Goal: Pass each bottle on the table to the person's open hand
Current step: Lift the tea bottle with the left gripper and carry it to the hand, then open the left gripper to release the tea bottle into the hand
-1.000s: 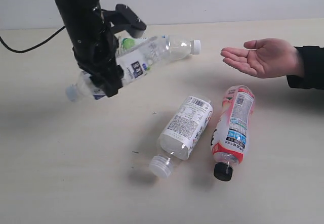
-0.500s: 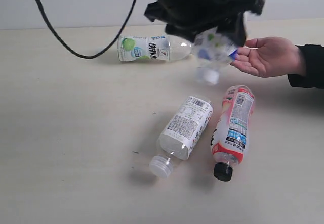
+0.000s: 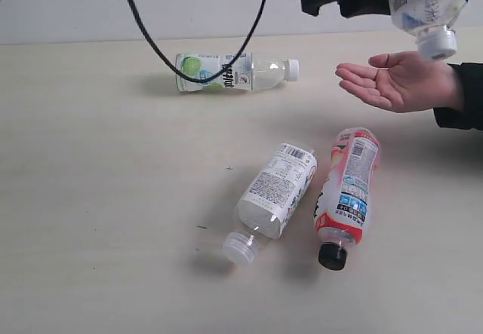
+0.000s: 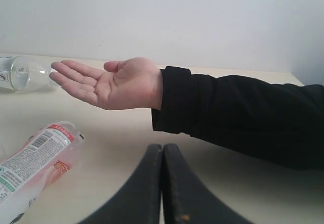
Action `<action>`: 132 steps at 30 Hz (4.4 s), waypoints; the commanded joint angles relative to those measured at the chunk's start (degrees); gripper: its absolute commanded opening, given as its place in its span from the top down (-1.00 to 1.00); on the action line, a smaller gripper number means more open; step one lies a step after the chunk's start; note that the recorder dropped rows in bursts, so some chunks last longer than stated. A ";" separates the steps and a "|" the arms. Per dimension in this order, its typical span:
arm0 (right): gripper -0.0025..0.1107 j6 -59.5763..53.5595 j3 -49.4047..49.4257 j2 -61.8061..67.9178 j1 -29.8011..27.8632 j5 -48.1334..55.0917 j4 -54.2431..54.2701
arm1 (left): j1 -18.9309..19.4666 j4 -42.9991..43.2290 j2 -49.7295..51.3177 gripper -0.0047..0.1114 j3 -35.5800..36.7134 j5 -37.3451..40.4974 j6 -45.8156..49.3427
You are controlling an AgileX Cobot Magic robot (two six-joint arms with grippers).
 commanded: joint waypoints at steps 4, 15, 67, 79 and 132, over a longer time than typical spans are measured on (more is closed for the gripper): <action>0.96 -0.09 0.26 -0.31 -0.30 -0.40 -0.09 | 0.06 -8.15 10.18 0.92 -5.74 -1.00 -0.26; 0.96 -0.09 0.26 -0.31 -0.30 -0.40 -0.09 | 1.94 -18.46 19.98 0.92 -9.31 -0.27 3.59; 0.96 -0.09 0.26 -0.31 -0.30 -0.40 -0.09 | 2.66 -25.74 23.30 0.14 -9.31 4.84 5.73; 0.96 -0.09 0.26 -0.31 -0.30 -0.40 -0.09 | 2.66 -24.89 23.30 -0.31 -9.31 3.00 5.95; 0.96 -0.09 0.26 -0.31 -0.30 -0.40 -0.09 | 3.89 -24.75 22.19 -0.44 -13.64 13.27 12.19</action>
